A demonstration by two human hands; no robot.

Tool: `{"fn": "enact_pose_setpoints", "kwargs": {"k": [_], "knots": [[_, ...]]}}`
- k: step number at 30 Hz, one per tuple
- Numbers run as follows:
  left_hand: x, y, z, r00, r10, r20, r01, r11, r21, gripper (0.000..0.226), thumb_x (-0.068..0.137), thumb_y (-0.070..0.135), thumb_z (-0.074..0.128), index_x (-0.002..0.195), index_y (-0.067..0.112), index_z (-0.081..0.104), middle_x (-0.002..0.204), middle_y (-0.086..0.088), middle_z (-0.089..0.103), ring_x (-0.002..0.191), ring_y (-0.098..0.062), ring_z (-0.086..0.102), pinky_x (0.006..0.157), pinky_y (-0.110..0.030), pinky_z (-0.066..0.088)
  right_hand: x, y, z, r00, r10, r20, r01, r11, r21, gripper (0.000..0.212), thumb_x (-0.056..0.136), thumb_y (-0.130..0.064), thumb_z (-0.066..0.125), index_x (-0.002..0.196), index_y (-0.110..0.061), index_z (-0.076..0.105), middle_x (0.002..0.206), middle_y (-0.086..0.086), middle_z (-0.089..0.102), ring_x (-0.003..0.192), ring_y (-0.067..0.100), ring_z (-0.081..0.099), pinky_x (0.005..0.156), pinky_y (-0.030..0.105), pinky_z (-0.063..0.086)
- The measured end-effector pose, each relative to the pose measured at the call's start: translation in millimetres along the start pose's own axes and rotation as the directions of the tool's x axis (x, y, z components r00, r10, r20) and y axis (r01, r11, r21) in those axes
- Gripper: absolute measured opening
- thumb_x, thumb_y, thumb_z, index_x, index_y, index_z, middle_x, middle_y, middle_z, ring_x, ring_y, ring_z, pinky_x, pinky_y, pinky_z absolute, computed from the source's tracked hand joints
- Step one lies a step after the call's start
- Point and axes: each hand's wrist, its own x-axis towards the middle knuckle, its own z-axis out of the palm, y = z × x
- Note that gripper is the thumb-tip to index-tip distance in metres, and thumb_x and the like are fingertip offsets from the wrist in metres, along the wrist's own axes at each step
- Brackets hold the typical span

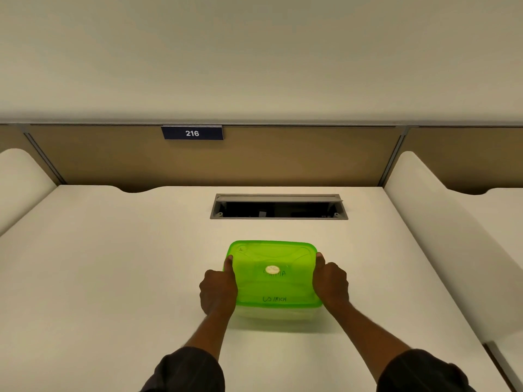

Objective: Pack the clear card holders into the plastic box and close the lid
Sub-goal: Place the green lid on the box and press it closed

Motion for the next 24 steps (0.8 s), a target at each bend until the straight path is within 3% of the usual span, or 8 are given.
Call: {"fn": "enact_pose_setpoints", "kwargs": {"k": [24], "knots": [[-0.3,2.8,-3.2,0.997,0.06,0.05,-0.061,0.998,0.028,0.071,0.089,0.069,0.03,0.109,0.006,0.056,0.112,-0.02,0.062,0.101,-0.036,0.059,0.077,-0.039,0.044,-5.1,-5.6,-1.1,0.998,-0.023,-0.062,0.026,0.998,0.053,0.063,0.097,-0.052,0.033,0.095,0.003,0.061,0.103,0.028,0.064,0.1,0.045,0.059,0.084,0.047,0.049]]}}
